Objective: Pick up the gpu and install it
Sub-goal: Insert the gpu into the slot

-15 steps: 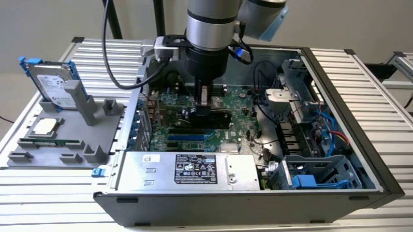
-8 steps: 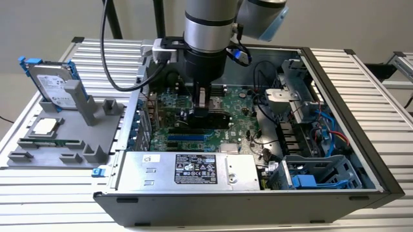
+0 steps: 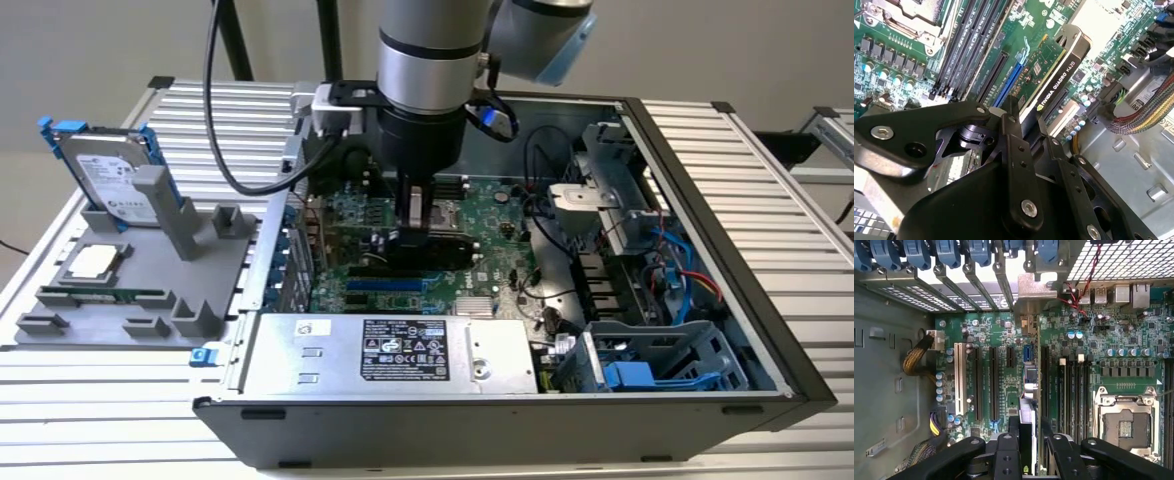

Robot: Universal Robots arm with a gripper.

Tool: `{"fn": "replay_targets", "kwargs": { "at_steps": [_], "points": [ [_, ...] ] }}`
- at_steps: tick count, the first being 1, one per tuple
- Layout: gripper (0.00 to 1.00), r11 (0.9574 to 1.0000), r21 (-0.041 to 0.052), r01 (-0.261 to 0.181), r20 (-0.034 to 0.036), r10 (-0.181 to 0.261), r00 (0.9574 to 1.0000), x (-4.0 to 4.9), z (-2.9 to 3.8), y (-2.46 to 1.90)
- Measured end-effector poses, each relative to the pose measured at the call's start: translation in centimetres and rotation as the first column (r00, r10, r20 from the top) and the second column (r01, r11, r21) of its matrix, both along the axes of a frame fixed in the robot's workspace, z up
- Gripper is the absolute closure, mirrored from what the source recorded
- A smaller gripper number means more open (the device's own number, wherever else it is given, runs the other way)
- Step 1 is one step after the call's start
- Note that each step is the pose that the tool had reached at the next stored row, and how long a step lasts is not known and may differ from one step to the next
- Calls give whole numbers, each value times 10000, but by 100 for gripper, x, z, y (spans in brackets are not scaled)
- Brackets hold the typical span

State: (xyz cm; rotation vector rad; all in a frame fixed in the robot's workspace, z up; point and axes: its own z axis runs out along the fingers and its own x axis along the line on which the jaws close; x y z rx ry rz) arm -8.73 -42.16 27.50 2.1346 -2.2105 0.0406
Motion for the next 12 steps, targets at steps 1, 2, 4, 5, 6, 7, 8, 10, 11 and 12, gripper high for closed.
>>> {"fn": "replay_targets", "kwargs": {
  "at_steps": [1,2,4,5,6,7,8,10,11,12],
  "points": [
    [100,10000,0,1,0,-1,10000,-3,-3,-2],
    [100,10000,-1,4,0,-4,10000,-6,-5,-4],
    [100,10000,-2,9,-1,-9,10000,-15,-11,-7],
    [100,10000,-3,11,-1,-11,10000,-20,-13,-9],
    [100,10000,-3,13,-1,-13,10000,-25,-16,-11],
    [100,10000,-2,17,-1,-17,10000,-32,-19,-13],
    [100,10000,-1,22,0,-22,10000,-40,-24,-14],
    [100,10000,-5,30,-3,-30,10000,-52,-29,-23],
    [100,10000,-5,30,-7,-30,10000,-57,-32,-32],
    [100,10000,-3,32,-10,-32,10000,-61,-37,-37]
  ]
}}
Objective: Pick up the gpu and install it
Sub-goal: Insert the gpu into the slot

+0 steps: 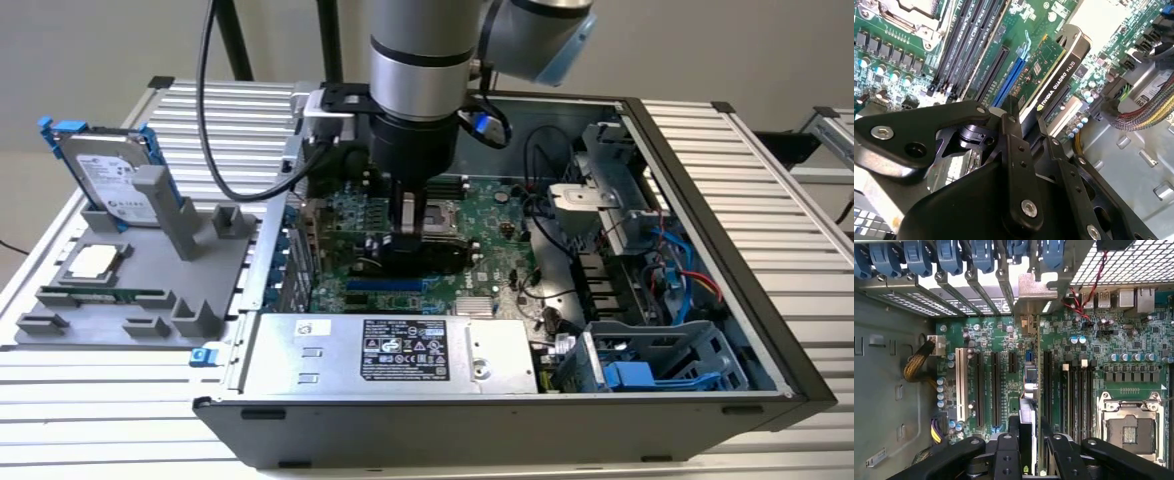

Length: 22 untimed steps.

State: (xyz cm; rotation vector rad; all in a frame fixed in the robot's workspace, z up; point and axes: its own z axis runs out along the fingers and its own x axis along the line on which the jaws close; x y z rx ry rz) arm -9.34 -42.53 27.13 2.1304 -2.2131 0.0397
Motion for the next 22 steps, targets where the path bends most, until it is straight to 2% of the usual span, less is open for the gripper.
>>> {"fn": "replay_targets", "kwargs": {
  "at_steps": [9,16,22],
  "points": [
    [100,10000,0,2,-49,-2,10000,-47,-18,-60],
    [100,10000,-2,14,-70,-14,10000,-90,-34,-62],
    [100,10000,2,27,-72,-27,10000,-92,-57,-44]
  ]
}}
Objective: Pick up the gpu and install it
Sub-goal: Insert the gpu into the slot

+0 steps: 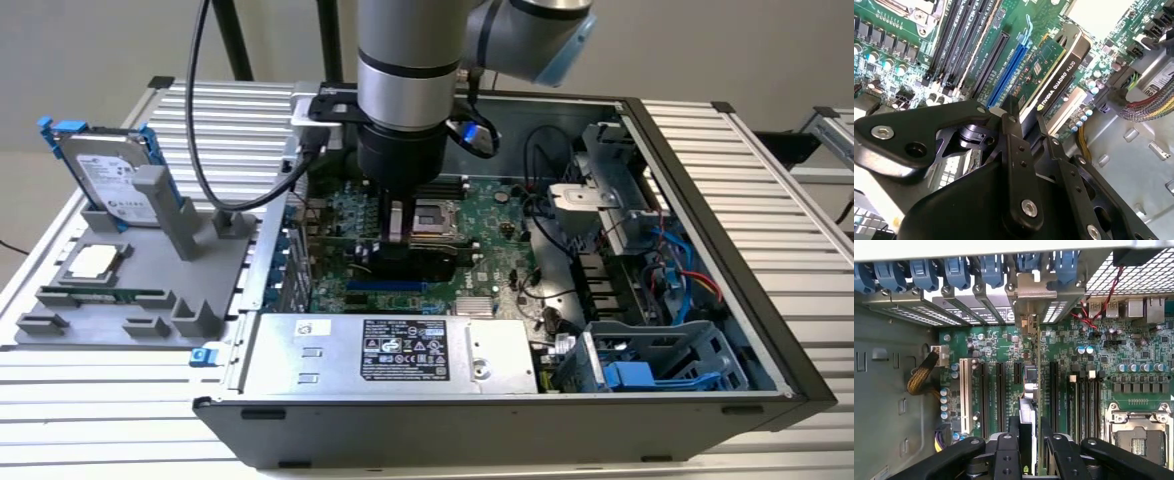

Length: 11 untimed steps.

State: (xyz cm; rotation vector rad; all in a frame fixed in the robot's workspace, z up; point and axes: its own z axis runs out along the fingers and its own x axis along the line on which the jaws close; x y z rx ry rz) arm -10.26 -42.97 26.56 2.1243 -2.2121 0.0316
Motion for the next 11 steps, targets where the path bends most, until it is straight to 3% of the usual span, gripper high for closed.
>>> {"fn": "replay_targets", "kwargs": {
  "at_steps": [11],
  "points": [
    [100,10000,19,7,0,-7,10000,-27,-40,27]
  ]
}}
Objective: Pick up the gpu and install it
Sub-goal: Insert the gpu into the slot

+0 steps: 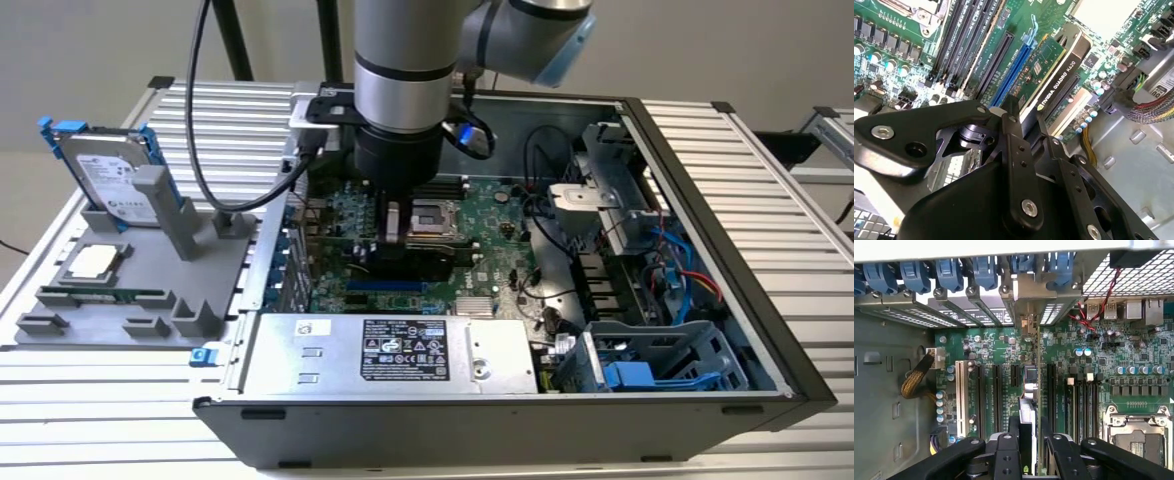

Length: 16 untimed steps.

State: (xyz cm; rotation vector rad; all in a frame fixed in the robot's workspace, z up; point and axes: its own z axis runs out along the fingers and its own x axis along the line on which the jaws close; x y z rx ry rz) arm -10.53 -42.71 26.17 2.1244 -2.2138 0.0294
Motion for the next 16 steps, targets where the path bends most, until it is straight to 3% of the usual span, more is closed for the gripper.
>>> {"fn": "replay_targets", "kwargs": {
  "at_steps": [16],
  "points": [
    [100,10000,1,4,1,-4,10000,-29,-26,14]
  ]
}}
